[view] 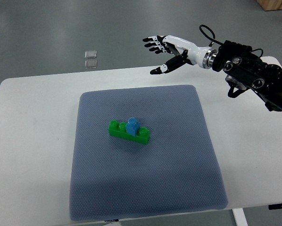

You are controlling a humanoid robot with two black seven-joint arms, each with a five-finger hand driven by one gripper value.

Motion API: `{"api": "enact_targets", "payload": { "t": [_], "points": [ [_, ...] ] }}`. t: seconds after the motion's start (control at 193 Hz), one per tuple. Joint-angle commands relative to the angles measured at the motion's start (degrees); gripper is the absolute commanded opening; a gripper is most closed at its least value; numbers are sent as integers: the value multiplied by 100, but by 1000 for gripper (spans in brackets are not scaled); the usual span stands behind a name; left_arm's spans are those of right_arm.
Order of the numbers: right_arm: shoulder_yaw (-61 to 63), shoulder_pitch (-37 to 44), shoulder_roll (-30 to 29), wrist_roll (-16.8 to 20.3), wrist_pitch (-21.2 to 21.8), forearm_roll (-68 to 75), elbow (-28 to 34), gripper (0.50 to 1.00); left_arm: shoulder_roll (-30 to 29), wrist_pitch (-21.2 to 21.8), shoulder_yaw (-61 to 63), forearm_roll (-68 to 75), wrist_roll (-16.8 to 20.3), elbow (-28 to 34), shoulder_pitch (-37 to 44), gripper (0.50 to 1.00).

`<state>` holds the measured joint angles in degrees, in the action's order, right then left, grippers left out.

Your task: Stack blue block on green block with right hand

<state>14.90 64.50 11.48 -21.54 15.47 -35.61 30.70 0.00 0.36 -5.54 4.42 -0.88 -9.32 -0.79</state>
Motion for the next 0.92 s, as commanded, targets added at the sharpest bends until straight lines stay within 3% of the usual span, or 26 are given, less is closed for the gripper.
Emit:
{"api": "enact_targets", "payload": {
  "t": [0.0,0.104,0.234,0.395,0.919],
  "points": [
    [-4,-139,-23,-8,-123,1215,-232,907,0,-1,0,-2,0,0,0,1000],
    [-4,-280,-181,27,-361,2533,-311,907,0,-1,0,-2,0,0,0,1000],
    [48,-526,-375,396,-817,3938,-363,907,0,-1,0,6,0,0,0,1000],
    [488,-842,-568,554,-1239,5160,-416,909,0,-1,0,-2,0,0,0,1000],
    [760,-948,-691,71,-1433,5196,-451,909,0,-1,0,6,0,0,0,1000]
  ]
}}
